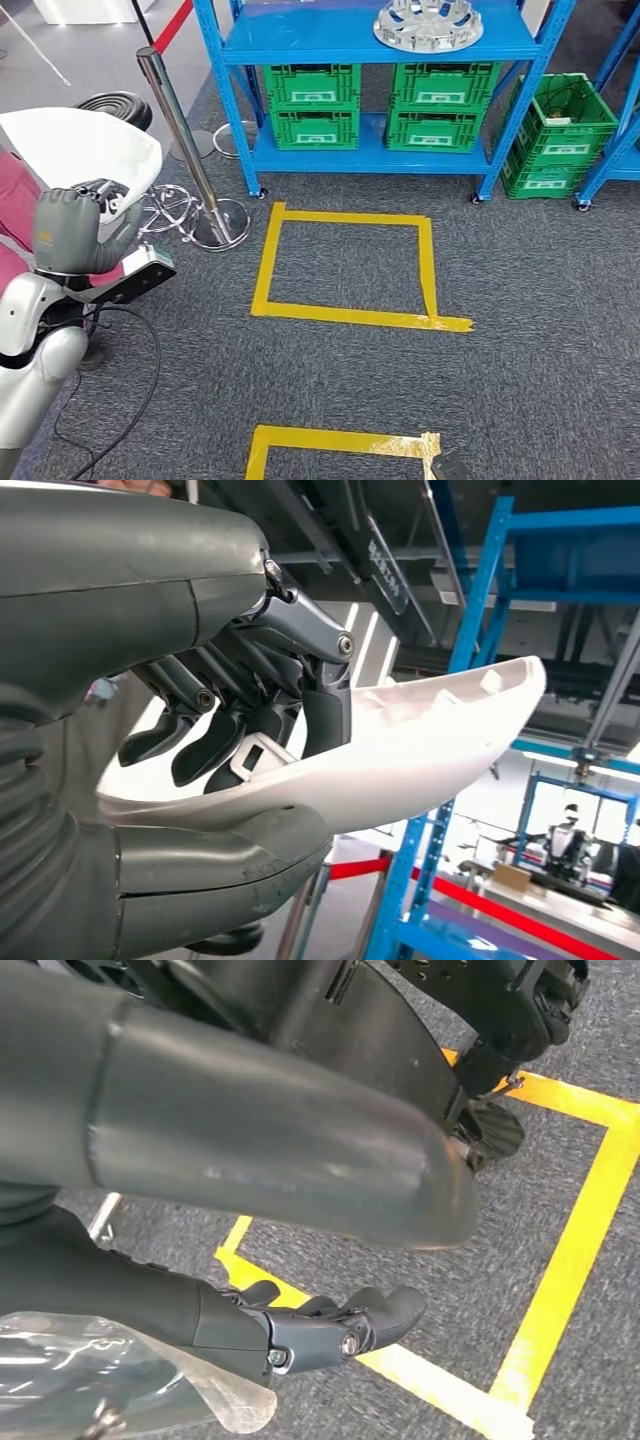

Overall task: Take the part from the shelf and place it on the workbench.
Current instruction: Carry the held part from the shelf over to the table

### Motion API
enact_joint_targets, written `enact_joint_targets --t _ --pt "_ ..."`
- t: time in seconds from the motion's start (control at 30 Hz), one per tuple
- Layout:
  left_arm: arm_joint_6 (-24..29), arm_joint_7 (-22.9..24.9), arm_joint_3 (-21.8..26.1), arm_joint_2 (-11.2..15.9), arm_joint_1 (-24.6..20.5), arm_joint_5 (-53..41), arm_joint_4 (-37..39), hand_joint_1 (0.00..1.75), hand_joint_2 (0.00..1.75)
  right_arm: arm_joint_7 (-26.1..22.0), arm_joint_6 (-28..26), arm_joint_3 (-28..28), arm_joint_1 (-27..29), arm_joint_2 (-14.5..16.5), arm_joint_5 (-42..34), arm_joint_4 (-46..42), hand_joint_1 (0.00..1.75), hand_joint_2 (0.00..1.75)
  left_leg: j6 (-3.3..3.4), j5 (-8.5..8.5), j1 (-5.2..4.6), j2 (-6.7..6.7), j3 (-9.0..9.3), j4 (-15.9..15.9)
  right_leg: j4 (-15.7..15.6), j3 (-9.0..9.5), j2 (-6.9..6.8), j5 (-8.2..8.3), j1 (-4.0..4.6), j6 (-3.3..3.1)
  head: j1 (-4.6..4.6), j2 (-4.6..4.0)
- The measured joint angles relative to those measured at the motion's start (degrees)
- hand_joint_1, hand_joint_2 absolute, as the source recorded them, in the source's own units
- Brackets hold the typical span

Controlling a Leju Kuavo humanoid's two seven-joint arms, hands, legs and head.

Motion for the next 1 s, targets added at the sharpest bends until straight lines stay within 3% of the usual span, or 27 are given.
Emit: enact_joint_targets --t 0.07,0.13,0.17,0.2,0.23,0.33,0.37,0.4,0.43,0.47,0.53,0.57,0.6,0.63,0.67,0.7,0.77,0.83,0.9,0.93,0.97,1.0 --pt "0.0 -0.04 -0.02 -0.05 -0.2 0.0 0.16 1.73 1.75 0.0 -0.29 0.03 0.18 0.03 -0.01 -0.03 0.0 0.0 0.06 -3.81 -0.21 2.23 -2.54 6.44 -0.03 -0.21 -1.31 0.19 0.34 -0.64 -0.3 0.0" --pt "0.01 -0.1 -0.05 -0.1 -0.25 0.0 0.37 1.73 1.75 0.0 -0.44 0.06 0.32 0.03 -0.02 -0.05 0.0 0.0 0.29 -7.29 -0.29 2.78 -5.24 13.87 -0.03 -0.49 -2.72 0.25 0.77 -0.89 -0.38 -0.01" --pt "0.01 -0.11 -0.07 -0.11 -0.23 0.0 0.49 1.73 1.75 0.0 -0.47 0.08 0.35 0.04 -0.03 -0.05 0.0 0.0 0.54 -7.74 -0.37 2.81 -5.51 15.42 -0.03 -0.57 -3.45 0.25 0.98 -0.96 -0.39 -0.01" --pt "0.01 -0.14 -0.08 -0.12 -0.22 0.0 0.58 1.73 1.75 0.0 -0.49 0.1 0.34 0.04 -0.03 -0.05 0.0 0.0 0.9 -7.16 -0.52 2.9 -4.71 14.7 -0.03 -0.6 -4.16 0.23 1.18 -1.01 -0.39 -0.01" --pt "0.01 -0.15 -0.08 -0.12 -0.24 0.0 0.64 1.73 1.75 0.0 -0.51 0.12 0.32 0.05 -0.02 -0.05 0.0 0.0 1.39 -5.77 -0.78 3.23 -2.87 11.86 -0.03 -0.54 -4.87 0.19 1.35 -1.05 -0.39 0.0" --pt "0.03 -0.21 -0.05 -0.13 -0.46 0.0 0.67 1.73 1.75 0.0 -0.66 0.13 0.3 0.08 -0.01 -0.05 0.0 0.0 2.98 -3.07 -2.43 7.52 2.86 1.62 -0.07 -0.31 -6.81 -0.04 1.81 -0.9 -0.4 0.0" --pt "0.04 -0.28 -0.05 -0.14 -0.56 0.0 0.69 1.73 1.75 0.01 -0.78 0.14 0.31 0.09 -0.02 -0.05 0.0 0.0 3.24 -3.18 -2.89 8.51 3.42 0.27 -0.17 -0.24 -7.5 -0.09 1.94 -0.76 -0.42 0.0" --pt "0.05 -0.37 -0.05 -0.15 -0.62 0.0 0.72 1.73 1.75 0.01 -0.9 0.16 0.3 0.1 -0.04 -0.05 0.0 0.0 3.32 -3.33 -3.14 8.47 3.45 -0.11 -0.35 -0.12 -8.28 -0.12 2.07 -0.55 -0.45 0.0" --pt "0.08 -0.45 -0.05 -0.14 -0.64 0.0 0.74 1.73 1.75 0.02 -1.01 0.18 0.27 0.1 -0.05 -0.08 0.0 0.0 3.45 -3.21 -3.08 7.64 3.4 -0.39 -0.56 0.08 -9.0 -0.18 2.06 -0.31 -0.46 0.0" --pt "0.1 -0.52 -0.04 -0.13 -0.62 0.0 0.77 1.73 1.75 0.02 -1.08 0.19 0.23 0.1 -0.07 -0.12 0.0 0.0 3.61 -3.02 -2.95 6.87 3.45 -0.72 -0.53 0.14 -8.7 -0.47 2.01 -0.03 -0.44 0.0" --pt "0.29 -0.66 -0.04 -0.16 -0.8 0.04 0.83 1.73 1.75 -0.07 -1.2 0.19 0.2 0.1 -0.19 -0.2 0.0 0.0 4.09 -2.6 -2.56 5.39 3.56 -1.24 2.11 -1.07 -5.48 -2.35 1.76 0.43 -0.3 0.0" --pt "0.43 -0.75 -0.05 -0.24 -0.88 0.07 0.87 1.73 1.75 -0.12 -1.24 0.19 0.25 0.1 -0.32 -0.2 0.0 0.0 4.27 -2.48 -2.46 4.66 3.53 -1.32 5.27 -2.66 -3.33 -3.98 1.63 0.54 -0.21 0.0" --pt "0.56 -0.83 -0.09 -0.31 -0.95 0.1 0.95 1.73 1.75 -0.19 -1.26 0.2 0.35 0.1 -0.48 -0.16 0.0 0.0 4.43 -2.43 -2.46 3.86 3.45 -1.32 9.17 -4.62 -2.0 -5.65 1.6 0.58 -0.12 0.0" --pt "0.64 -0.89 -0.11 -0.38 -0.92 0.13 1.04 1.73 1.75 -0.23 -1.25 0.24 0.44 0.1 -0.67 -0.1 0.0 0.0 4.51 -2.41 -2.52 3.04 3.4 -1.31 12.76 -6.56 -1.49 -6.82 1.64 0.62 -0.04 0.0" --pt "0.68 -0.92 -0.14 -0.44 -0.87 0.15 1.16 1.73 1.75 -0.27 -1.19 0.29 0.5 0.1 -0.83 -0.03 0.0 0.0 4.55 -2.4 -2.6 2.19 3.39 -1.3 14.88 -7.89 -1.32 -7.0 1.69 0.61 -0.04 0.0" --pt "0.69 -0.93 -0.16 -0.48 -0.84 0.16 1.27 1.73 1.75 -0.31 -1.13 0.34 0.52 0.1 -0.93 0.02 0.0 0.0 4.57 -2.39 -2.66 1.37 3.42 -1.28 14.95 -8.29 -1.23 -6.09 1.75 0.53 -0.04 0.0" --pt "0.74 -0.93 -0.15 -0.52 -0.88 0.17 1.38 1.73 1.75 -0.34 -1.03 0.42 0.47 0.1 -1.04 0.06 0.0 0.0 4.55 -2.39 -2.71 -0.33 3.55 -1.18 8.78 -6.05 -0.13 -1.57 1.88 0.06 -0.04 0.0" --pt "0.8 -0.93 -0.14 -0.59 -1.0 0.17 1.4 1.73 1.75 -0.38 -1.04 0.42 0.4 0.1 -1.06 0.08 0.0 0.0 4.3 -2.36 -2.74 -1.83 3.31 -0.92 1.73 -3.03 2.47 1.41 1.8 -0.5 -0.13 0.0" --pt "0.89 -0.87 -0.15 -0.62 -1.01 0.17 1.42 1.73 1.75 -0.44 -1.28 0.43 0.48 0.09 -1.1 0.1 0.0 0.0 3.64 -2.06 -2.45 -3.2 2.72 -0.81 -0.61 -1.77 3.53 1.47 1.83 -0.74 -0.21 0.0" --pt "0.92 -0.79 -0.16 -0.6 -0.94 0.17 1.42 1.73 1.75 -0.52 -1.55 0.42 0.59 0.06 -1.13 0.04 0.0 0.0 3.26 -1.87 -2.29 -3.95 2.48 -0.84 -1.03 -1.41 2.95 1.48 1.86 -0.82 -0.22 0.0" --pt "0.94 -0.61 -0.15 -0.56 -0.79 0.16 1.39 1.73 1.75 -0.65 -1.95 0.42 0.77 -0.01 -1.21 -0.09 0.0 0.0 2.88 -1.88 -2.25 -3.87 2.33 -0.77 -1.26 -1.23 2.24 1.64 1.82 -1.03 -0.2 0.0" --pt "0.9 -0.34 -0.16 -0.51 -0.72 0.12 1.35 1.73 1.75 -0.88 -2.44 0.42 1.01 -0.11 -1.28 -0.31 0.0 0.0 2.5 -2.32 -2.33 -2.93 2.03 -0.18 -1.56 -0.96 1.49 1.75 1.7 -1.29 -0.38 0.0"
